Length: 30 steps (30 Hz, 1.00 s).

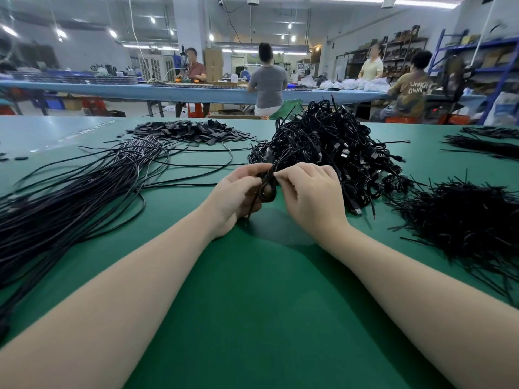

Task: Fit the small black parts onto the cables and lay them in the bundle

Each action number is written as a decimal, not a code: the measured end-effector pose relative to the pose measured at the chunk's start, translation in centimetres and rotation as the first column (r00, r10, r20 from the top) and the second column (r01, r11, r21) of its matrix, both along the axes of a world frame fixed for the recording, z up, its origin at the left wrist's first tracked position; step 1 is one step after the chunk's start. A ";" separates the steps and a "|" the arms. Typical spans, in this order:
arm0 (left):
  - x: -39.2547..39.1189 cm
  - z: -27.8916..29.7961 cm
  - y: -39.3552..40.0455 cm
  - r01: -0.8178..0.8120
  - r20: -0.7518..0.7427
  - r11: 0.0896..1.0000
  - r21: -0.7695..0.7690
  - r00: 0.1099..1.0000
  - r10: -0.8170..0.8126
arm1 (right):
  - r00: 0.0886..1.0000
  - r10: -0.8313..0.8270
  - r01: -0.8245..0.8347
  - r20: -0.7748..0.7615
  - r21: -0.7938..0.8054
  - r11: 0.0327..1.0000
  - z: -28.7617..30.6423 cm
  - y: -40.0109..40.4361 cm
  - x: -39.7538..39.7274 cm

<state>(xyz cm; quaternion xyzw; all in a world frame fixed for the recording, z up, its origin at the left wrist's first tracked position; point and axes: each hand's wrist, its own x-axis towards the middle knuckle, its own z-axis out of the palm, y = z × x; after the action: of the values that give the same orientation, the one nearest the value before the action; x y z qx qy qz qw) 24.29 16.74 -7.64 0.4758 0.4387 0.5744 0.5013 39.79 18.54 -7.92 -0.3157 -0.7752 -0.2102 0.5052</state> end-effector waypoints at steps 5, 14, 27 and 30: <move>0.0 -0.6 -0.2 -0.009 -0.066 0.995 0.104 0.998 0.016 | 1.000 0.022 -0.022 -0.009 -0.056 0.998 0.0 -0.3 -0.3; 0.3 -0.8 0.0 -0.054 -0.210 0.995 0.085 0.975 0.071 | 0.994 0.083 -0.086 -0.065 -0.055 0.995 0.3 -0.1 -0.1; 0.4 -0.6 0.6 -0.084 -0.216 0.996 0.042 0.972 0.091 | 0.930 -0.366 0.367 0.038 -0.047 0.929 15.0 4.3 1.6; 0.5 -0.8 0.6 -0.032 -0.308 0.996 0.080 0.950 0.055 | 0.886 -0.385 0.463 0.259 -0.536 0.706 19.9 6.7 2.5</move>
<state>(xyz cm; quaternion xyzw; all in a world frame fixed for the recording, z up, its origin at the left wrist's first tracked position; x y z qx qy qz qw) 24.78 17.30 -8.43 0.5685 0.5005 0.5194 0.3955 42.33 25.27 11.95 -0.6109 -0.7383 -0.0920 0.2707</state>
